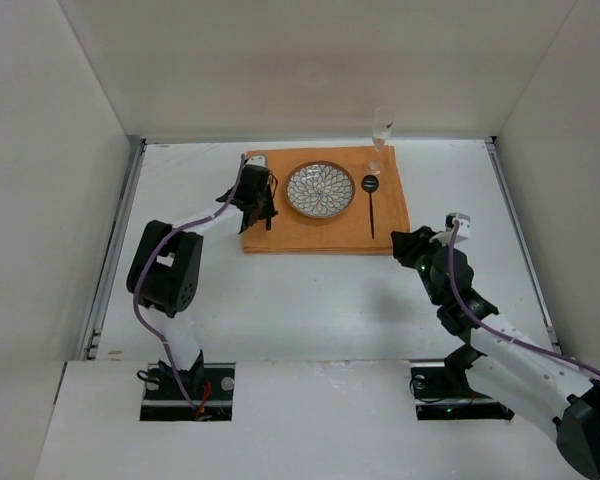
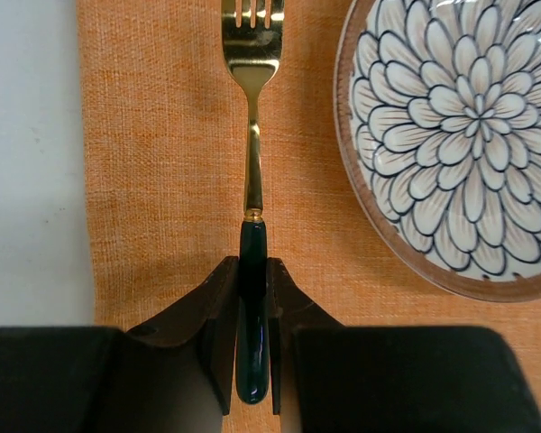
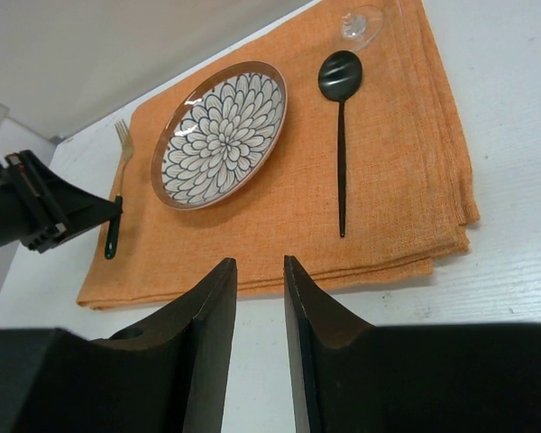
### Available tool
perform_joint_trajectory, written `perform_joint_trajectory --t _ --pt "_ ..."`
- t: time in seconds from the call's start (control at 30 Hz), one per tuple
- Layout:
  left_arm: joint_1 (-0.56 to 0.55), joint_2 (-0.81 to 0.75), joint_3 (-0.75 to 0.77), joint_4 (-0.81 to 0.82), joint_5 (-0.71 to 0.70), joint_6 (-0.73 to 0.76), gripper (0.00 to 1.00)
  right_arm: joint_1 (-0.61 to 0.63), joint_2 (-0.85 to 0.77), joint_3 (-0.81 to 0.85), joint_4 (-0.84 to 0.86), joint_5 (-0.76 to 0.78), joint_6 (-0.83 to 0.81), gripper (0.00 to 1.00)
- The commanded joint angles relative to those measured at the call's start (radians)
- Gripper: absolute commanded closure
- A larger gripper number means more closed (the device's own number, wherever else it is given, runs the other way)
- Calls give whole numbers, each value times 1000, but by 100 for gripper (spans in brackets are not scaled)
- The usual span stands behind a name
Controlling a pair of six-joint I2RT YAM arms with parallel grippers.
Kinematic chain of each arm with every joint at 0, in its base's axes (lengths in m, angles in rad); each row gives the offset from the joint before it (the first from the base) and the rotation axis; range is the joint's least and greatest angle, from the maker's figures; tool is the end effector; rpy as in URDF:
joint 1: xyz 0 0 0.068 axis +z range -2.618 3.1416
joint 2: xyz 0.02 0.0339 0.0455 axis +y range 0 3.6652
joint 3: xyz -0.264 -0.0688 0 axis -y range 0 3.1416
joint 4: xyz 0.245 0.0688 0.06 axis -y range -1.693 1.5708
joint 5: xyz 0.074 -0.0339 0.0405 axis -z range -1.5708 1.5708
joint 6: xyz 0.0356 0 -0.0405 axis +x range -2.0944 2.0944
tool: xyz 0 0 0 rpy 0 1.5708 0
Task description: Set the dinner table for one person
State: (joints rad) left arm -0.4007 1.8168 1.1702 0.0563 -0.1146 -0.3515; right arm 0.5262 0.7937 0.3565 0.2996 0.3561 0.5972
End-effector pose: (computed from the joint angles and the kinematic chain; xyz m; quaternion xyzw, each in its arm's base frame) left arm 0.3762 -0.1549 0.2090 -0.0053 0.8812 -0.1257 0.4558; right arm 0.1693 0.0840 0.2376 0.1426 0.7375 0.2313 0.6182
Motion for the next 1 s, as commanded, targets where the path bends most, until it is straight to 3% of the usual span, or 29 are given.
perform_joint_trajectory --t 0.0,0.63,0.73,0.97 --pt "10 1 62 11 53 40 98 13 -5 50 49 21 -22 67" --pt "1 118 91 -1 -10 22 94 27 18 53 61 35 -31 66" --pt "-3 102 75 7 -33 26 88 27 16 56 56 26 -31 64" --pt "0 27 29 -1 -76 31 59 28 16 55 61 37 -34 61"
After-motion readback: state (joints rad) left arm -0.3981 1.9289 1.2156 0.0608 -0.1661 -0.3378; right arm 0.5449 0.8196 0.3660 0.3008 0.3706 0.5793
